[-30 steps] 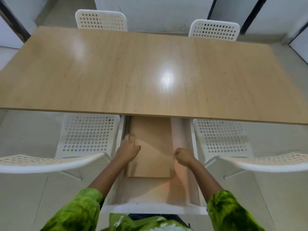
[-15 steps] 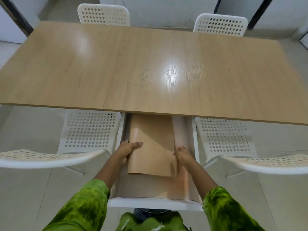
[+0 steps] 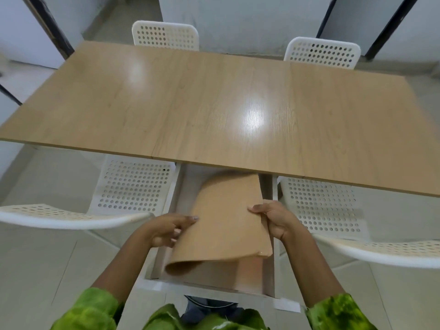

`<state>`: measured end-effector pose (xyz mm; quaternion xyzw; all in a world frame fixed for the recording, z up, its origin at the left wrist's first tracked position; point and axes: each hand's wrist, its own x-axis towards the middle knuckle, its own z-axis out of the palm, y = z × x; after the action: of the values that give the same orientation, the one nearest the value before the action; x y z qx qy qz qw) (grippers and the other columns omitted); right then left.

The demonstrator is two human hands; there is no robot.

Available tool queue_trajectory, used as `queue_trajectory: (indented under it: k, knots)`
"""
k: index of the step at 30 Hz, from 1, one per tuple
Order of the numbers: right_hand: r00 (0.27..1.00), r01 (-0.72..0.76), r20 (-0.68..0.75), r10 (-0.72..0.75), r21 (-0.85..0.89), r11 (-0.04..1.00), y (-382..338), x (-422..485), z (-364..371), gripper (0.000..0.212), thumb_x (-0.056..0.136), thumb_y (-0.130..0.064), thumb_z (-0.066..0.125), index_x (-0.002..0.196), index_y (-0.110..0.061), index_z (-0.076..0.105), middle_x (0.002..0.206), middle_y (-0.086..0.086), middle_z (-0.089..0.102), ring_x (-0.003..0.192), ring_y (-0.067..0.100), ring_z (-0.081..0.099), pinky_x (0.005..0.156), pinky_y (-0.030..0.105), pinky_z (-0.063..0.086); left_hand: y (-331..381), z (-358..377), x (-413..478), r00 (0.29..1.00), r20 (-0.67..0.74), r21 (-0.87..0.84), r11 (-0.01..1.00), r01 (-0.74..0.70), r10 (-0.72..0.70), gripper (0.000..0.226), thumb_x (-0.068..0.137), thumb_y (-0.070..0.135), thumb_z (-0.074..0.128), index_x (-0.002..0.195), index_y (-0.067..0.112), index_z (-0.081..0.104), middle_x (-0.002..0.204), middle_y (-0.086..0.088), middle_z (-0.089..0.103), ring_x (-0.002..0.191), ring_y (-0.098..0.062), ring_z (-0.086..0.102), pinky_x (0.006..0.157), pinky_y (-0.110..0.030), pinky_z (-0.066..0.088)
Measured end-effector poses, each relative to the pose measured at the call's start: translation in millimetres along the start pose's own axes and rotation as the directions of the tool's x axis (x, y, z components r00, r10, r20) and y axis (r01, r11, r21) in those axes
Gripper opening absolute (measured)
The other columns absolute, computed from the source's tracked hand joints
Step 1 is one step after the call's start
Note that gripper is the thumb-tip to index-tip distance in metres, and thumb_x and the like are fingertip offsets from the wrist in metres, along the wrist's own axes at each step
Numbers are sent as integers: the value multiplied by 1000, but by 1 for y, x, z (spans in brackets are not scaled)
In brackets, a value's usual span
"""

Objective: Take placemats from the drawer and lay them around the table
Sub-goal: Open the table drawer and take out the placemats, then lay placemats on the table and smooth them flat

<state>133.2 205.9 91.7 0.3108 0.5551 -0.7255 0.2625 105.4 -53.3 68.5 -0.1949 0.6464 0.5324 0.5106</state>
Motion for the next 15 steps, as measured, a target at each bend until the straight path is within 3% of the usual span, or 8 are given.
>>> queue_trajectory:
  k: [2, 4, 7, 9, 11, 13, 15]
  knots:
    - [998, 64, 16, -63, -90, 994, -14, -14, 9, 12, 86, 6, 51, 79, 0, 58, 78, 14, 62, 71, 24, 60, 62, 31, 53, 18, 18, -23, 989, -127, 314, 949, -38, 82, 96, 71, 46, 73, 147, 17, 23, 148, -11, 34, 130, -31, 40, 98, -48, 44]
    - [994, 109, 43, -103, -167, 980, -25, -26, 17, 8, 86, 3, 55, 81, -1, 60, 83, 17, 64, 77, 28, 62, 74, 39, 55, 42, 40, -51, 978, -85, 416, 899, -140, 192, 81, 80, 50, 59, 147, 24, 22, 154, -5, 25, 137, -27, 31, 106, -48, 37]
    - [980, 196, 79, -181, -271, 942, -42, -44, 27, 12, 84, -6, 61, 94, 0, 64, 99, 22, 68, 92, 36, 66, 90, 50, 52, 75, 78, -95, 963, 75, 432, 862, -264, 257, 79, 73, 62, 48, 143, 32, 28, 149, -1, 33, 125, -18, 39, 101, -43, 42]
    - [966, 259, 97, -240, -318, 912, -56, -56, 33, 19, 84, -11, 63, 97, 1, 66, 101, 25, 69, 95, 39, 66, 89, 52, 53, 88, 93, -110, 950, 94, 471, 827, -306, 298, 82, 70, 66, 46, 144, 37, 25, 150, 2, 32, 130, -20, 38, 99, -42, 43]
    - [946, 325, 128, -299, -326, 888, -71, -66, 38, 14, 84, -15, 64, 86, -2, 67, 96, 26, 69, 93, 39, 66, 87, 50, 54, 98, 99, -112, 940, 75, 469, 820, -328, 333, 79, 76, 62, 50, 145, 34, 22, 150, 3, 32, 134, -21, 36, 98, -44, 45]
    - [930, 364, 173, -324, -316, 876, -88, -75, 44, 16, 86, -18, 62, 76, -5, 65, 83, 19, 69, 83, 33, 66, 76, 40, 56, 108, 101, -112, 930, 52, 460, 818, -346, 364, 80, 78, 58, 56, 145, 31, 21, 146, 3, 38, 132, -22, 40, 96, -46, 48]
    - [921, 382, 219, -324, -326, 865, -103, -78, 48, 26, 87, -26, 61, 83, -1, 68, 82, 19, 69, 81, 32, 67, 76, 38, 57, 117, 100, -113, 923, 30, 420, 833, -360, 384, 80, 76, 58, 60, 143, 30, 26, 138, -1, 48, 126, -23, 47, 93, -51, 50]
